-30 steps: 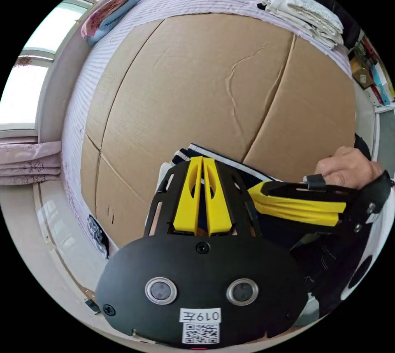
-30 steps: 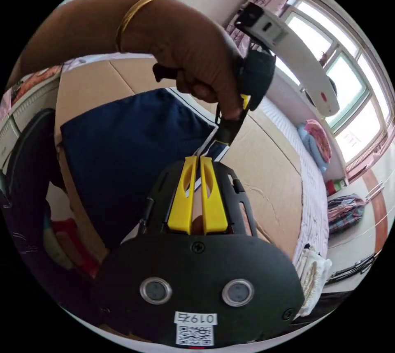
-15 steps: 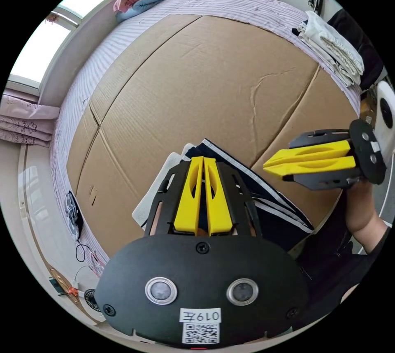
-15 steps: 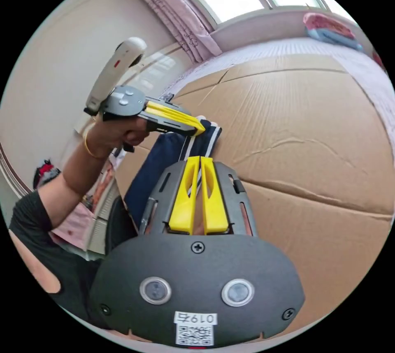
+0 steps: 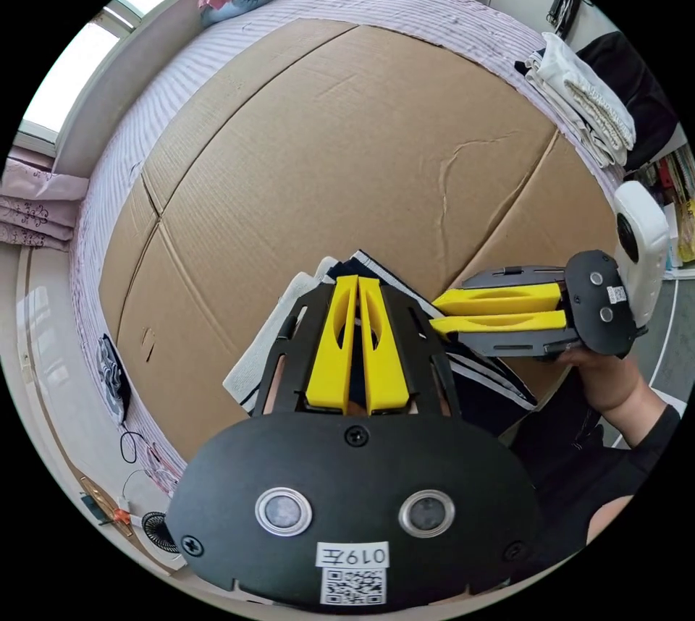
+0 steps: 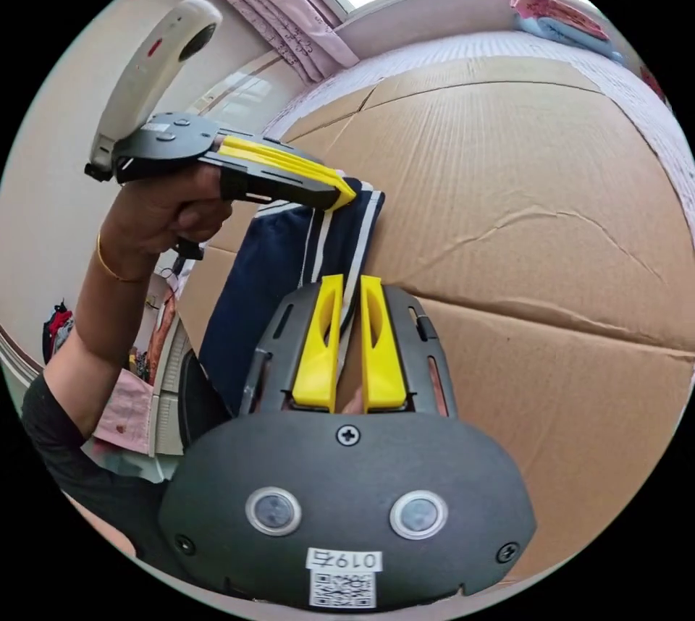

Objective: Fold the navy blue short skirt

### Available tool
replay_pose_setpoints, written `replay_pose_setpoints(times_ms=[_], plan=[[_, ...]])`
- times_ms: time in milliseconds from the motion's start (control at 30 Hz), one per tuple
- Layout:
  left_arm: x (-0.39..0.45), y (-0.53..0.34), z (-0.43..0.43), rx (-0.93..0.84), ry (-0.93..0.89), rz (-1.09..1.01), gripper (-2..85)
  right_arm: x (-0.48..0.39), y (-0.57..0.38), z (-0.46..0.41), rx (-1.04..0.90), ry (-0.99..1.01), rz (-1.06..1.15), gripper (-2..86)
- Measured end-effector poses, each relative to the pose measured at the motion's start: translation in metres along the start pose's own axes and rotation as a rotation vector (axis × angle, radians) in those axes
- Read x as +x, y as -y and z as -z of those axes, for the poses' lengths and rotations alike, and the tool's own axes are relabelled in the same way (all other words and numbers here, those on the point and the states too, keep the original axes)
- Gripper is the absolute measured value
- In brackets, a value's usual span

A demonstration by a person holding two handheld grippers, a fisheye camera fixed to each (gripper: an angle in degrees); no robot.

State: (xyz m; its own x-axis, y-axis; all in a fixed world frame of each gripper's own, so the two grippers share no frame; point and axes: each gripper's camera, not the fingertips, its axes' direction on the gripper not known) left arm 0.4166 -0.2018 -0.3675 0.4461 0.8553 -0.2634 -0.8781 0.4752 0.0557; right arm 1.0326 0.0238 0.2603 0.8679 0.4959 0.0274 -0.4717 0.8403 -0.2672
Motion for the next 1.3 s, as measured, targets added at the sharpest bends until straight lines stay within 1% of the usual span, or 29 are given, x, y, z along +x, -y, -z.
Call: replay_pose_setpoints(times_ms=[133, 333, 433, 567, 667, 733, 800, 867, 1033, 1167, 1300], plan=[[0.007, 0.019, 0.002, 0.02, 0.041, -0.019, 0.7, -0.015, 0.002, -0.006, -0.01, -0.101, 0.049, 6.5], [0.0, 0.068, 0.004, 0.023, 0.029, -0.007, 1.0, -0.007, 0.006, -0.006, -0.006, -0.119, 0.05, 6.4], [-0.014, 0.099, -0.005, -0.065, -0.006, -0.01, 1.4, -0.003, 0.007, -0.004, -0.006, -0.124, 0.052, 6.2], [-0.042, 0.136, -0.016, -0.134, -0.11, 0.023, 2.6, 0.007, 0.01, -0.001, -0.006, -0.108, 0.044, 5.9], [-0.053, 0.156, -0.025, -0.191, -0.191, -0.001, 4.0, 0.011, 0.011, 0.001, -0.008, -0.105, 0.046, 5.5], [-0.055, 0.167, -0.034, -0.245, -0.175, -0.027, 4.9, 0.012, 0.012, 0.002, -0.008, -0.11, 0.05, 5.4], [-0.053, 0.179, -0.041, -0.289, -0.095, -0.066, 4.8, 0.012, 0.013, 0.003, -0.007, -0.116, 0.055, 5.3], [-0.052, 0.186, -0.045, -0.307, -0.097, -0.095, 4.3, 0.014, 0.013, 0.005, -0.007, -0.119, 0.058, 5.2], [-0.056, 0.199, -0.051, -0.319, -0.086, -0.124, 2.1, 0.022, 0.015, 0.011, -0.006, -0.111, 0.055, 5.1], [-0.066, 0.202, -0.055, -0.307, -0.125, -0.143, 1.1, 0.024, 0.016, 0.017, 0.003, -0.114, 0.059, 4.4], [-0.082, 0.201, -0.058, -0.249, -0.165, -0.087, 0.7, 0.031, 0.017, 0.022, 0.004, -0.108, 0.045, 4.0]])
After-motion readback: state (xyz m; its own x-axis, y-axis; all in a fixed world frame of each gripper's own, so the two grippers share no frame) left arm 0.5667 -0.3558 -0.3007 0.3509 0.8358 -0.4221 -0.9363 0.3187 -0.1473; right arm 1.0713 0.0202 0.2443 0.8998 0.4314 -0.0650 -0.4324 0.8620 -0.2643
